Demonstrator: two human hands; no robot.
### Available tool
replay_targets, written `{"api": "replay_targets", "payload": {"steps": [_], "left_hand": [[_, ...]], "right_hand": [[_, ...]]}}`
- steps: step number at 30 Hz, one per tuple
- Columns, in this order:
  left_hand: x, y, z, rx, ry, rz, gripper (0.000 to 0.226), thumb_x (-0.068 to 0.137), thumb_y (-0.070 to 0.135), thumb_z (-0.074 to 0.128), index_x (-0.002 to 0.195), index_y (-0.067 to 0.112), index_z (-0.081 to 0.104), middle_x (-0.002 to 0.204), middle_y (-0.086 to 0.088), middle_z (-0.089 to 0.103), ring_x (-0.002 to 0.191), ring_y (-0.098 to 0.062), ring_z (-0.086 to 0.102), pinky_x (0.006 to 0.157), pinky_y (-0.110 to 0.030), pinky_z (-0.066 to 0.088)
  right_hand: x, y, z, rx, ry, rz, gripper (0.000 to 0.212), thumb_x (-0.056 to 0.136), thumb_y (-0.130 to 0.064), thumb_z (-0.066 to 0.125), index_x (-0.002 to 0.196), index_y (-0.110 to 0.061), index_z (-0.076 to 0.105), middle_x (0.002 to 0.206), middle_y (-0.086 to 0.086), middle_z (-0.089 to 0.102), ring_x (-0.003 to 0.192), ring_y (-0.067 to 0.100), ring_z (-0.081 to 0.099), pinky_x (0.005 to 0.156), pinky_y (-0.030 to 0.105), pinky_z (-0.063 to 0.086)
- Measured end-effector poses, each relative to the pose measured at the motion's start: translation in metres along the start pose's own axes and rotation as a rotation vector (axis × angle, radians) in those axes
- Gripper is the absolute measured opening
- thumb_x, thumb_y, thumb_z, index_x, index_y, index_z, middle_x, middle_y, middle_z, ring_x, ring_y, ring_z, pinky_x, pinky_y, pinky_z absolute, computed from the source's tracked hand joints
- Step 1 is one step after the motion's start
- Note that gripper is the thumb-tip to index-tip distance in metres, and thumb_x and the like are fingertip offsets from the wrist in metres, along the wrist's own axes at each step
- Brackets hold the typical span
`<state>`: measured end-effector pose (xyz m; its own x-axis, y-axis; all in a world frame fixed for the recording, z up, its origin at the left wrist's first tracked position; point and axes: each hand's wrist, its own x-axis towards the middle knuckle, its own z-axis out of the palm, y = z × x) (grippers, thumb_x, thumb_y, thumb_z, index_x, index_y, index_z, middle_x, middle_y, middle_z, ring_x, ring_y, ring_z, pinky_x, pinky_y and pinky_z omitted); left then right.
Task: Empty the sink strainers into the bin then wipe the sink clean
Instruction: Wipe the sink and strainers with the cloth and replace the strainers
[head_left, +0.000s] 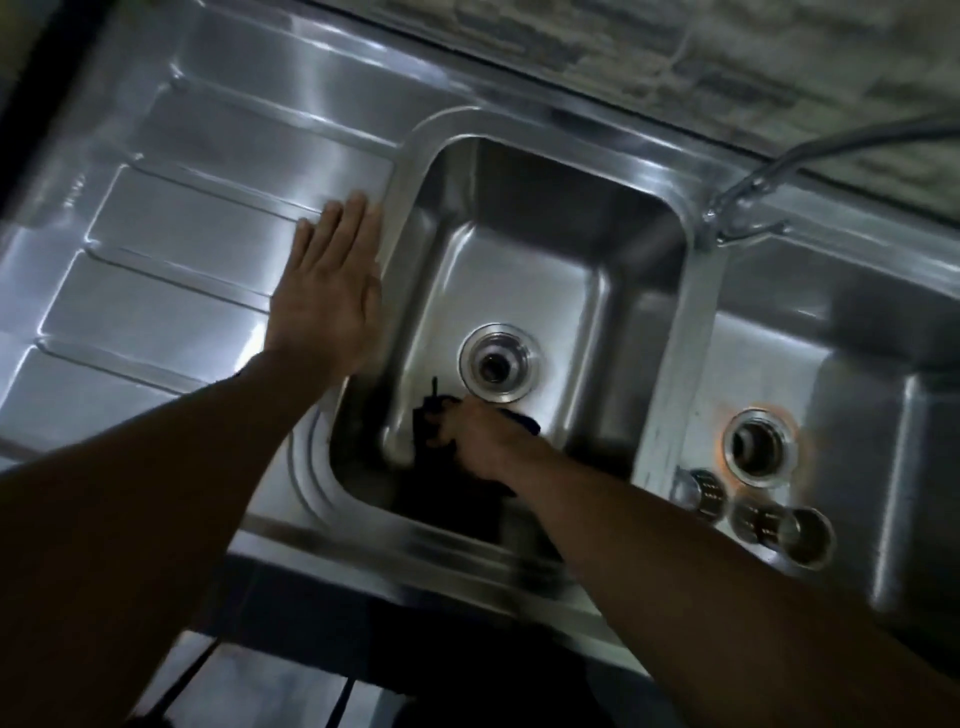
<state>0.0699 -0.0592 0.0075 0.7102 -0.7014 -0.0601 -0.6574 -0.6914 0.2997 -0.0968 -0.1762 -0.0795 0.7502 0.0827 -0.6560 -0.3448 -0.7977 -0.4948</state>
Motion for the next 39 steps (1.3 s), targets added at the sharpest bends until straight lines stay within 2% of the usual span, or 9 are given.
{"api": "replay_targets", "payload": {"steps": [4,8,12,15,17,20,28,32,39], "left_hand": [[-0.012,0.020,-0.009,-0.029,-0.066,-0.070,0.066,0.096,0.023,0.026,0.157,-0.002,0.022,0.166,-0.023,0.016,0.155,-0.040,0.012,0.127,-0.051,0.007],[-0.075,0.084,0.012,-0.057,-0.098,-0.063,0.061,0.100,0.021,0.033,0.156,-0.002,0.027,0.164,-0.023,0.022,0.155,-0.037,0.016,0.128,-0.050,0.008],[-0.140,0.146,0.044,-0.079,-0.247,-0.066,0.063,0.101,0.034,0.024,0.157,0.004,0.029,0.166,-0.016,0.022,0.156,-0.029,0.016,0.128,-0.041,0.003],[-0.171,0.166,0.064,0.025,-0.324,-0.039,0.064,0.102,0.040,0.015,0.158,0.010,0.028,0.167,-0.011,0.021,0.157,-0.026,0.013,0.129,-0.043,0.005],[-0.175,0.166,0.067,0.068,-0.360,-0.058,0.067,0.101,0.043,0.010,0.159,0.013,0.025,0.168,-0.009,0.018,0.158,-0.024,0.009,0.129,-0.042,0.001],[-0.173,0.165,0.066,0.113,-0.376,-0.041,0.076,0.094,0.046,0.000,0.159,0.016,0.024,0.169,-0.007,0.017,0.158,-0.022,0.007,0.129,-0.043,0.002],[-0.171,0.170,0.052,-0.059,-0.356,0.023,0.067,0.094,0.037,0.019,0.154,0.016,0.040,0.161,-0.004,0.038,0.154,-0.018,0.026,0.128,-0.040,0.018],[-0.169,0.170,0.052,-0.087,-0.366,0.021,0.061,0.096,0.031,0.031,0.155,0.017,0.037,0.162,-0.003,0.035,0.154,-0.016,0.024,0.128,-0.036,0.015],[-0.168,0.169,0.060,-0.027,-0.373,-0.017,0.054,0.100,0.031,0.042,0.152,0.019,0.043,0.160,-0.004,0.041,0.153,-0.019,0.028,0.128,-0.037,0.018]], "right_hand": [[-0.069,0.009,-0.031,0.269,0.172,0.018,0.039,0.087,0.001,0.066,0.126,-0.005,0.069,0.138,0.015,0.061,0.130,0.026,0.056,0.113,0.032,0.039],[-0.160,0.017,-0.064,0.385,0.549,-0.018,0.046,0.084,0.003,0.063,0.126,-0.015,0.070,0.146,0.008,0.056,0.133,0.016,0.054,0.113,0.005,0.024],[-0.235,0.045,-0.064,0.377,0.842,0.020,0.047,0.085,-0.008,0.064,0.130,-0.020,0.067,0.144,0.005,0.058,0.129,0.011,0.057,0.115,0.016,0.033],[-0.258,0.055,-0.021,0.262,0.707,0.037,0.055,0.091,-0.013,0.062,0.145,-0.018,0.053,0.161,0.009,0.035,0.144,0.022,0.042,0.119,0.022,0.028],[-0.255,0.054,0.017,0.066,0.577,-0.005,0.060,0.100,-0.019,0.050,0.156,-0.012,0.032,0.169,0.010,0.005,0.156,0.029,0.009,0.126,0.037,0.020],[-0.231,0.055,0.045,-0.056,0.673,0.066,0.062,0.106,-0.024,0.035,0.160,-0.009,0.011,0.167,0.014,-0.013,0.155,0.032,-0.015,0.126,0.050,0.014],[-0.142,0.094,-0.057,0.207,0.901,0.245,0.060,0.109,-0.025,0.027,0.160,-0.006,0.003,0.166,0.018,-0.014,0.154,0.036,-0.015,0.127,0.051,0.012],[-0.122,0.108,-0.097,0.347,0.975,0.280,0.058,0.109,-0.023,0.029,0.160,-0.009,0.008,0.168,0.014,-0.009,0.156,0.030,0.001,0.126,0.043,0.020],[-0.153,0.080,-0.019,0.411,1.075,0.242,0.054,0.107,-0.025,0.031,0.159,-0.016,0.018,0.169,0.005,0.000,0.151,0.026,0.027,0.112,0.041,0.045]]}}
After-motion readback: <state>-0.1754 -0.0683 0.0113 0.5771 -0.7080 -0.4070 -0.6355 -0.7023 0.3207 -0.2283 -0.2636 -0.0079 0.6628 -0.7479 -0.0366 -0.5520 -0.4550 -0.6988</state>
